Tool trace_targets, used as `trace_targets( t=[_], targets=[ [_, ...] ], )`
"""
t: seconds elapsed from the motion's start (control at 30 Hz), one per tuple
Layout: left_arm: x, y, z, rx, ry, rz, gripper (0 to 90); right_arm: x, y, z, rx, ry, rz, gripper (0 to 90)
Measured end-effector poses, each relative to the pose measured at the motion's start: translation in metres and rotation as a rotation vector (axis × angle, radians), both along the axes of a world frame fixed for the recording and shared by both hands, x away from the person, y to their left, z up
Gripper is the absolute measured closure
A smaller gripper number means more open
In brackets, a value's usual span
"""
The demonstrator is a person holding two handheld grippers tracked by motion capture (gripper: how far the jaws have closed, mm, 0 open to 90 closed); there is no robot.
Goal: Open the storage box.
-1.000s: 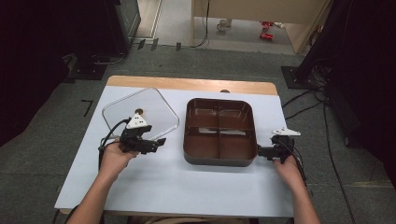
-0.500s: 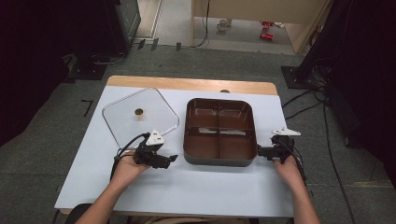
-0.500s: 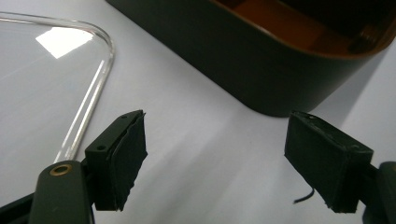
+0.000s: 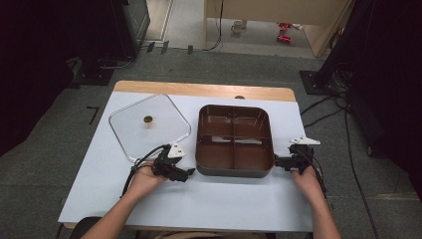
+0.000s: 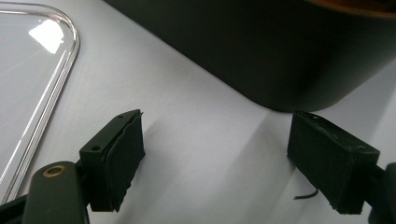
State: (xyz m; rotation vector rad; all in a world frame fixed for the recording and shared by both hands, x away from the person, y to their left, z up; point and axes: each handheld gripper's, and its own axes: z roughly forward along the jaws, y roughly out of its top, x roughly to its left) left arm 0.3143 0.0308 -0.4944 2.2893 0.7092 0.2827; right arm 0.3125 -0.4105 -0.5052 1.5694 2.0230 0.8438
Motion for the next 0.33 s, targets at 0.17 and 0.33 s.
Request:
trace_targets(
  t=[0.17,0.33],
  targets=[
    [-0.0013,0.0019,-0.0022,-0.021,-0.014,0.000,18.4,-0.0001,0.0000,0.0000,0.000,0.000,0.000,0.0],
    [-0.0032,0.0038,-0.0048,-0.043,-0.032,0.003,18.3,0.0000,0.0000,0.0000,0.000,0.000,0.000,0.0]
  ],
)
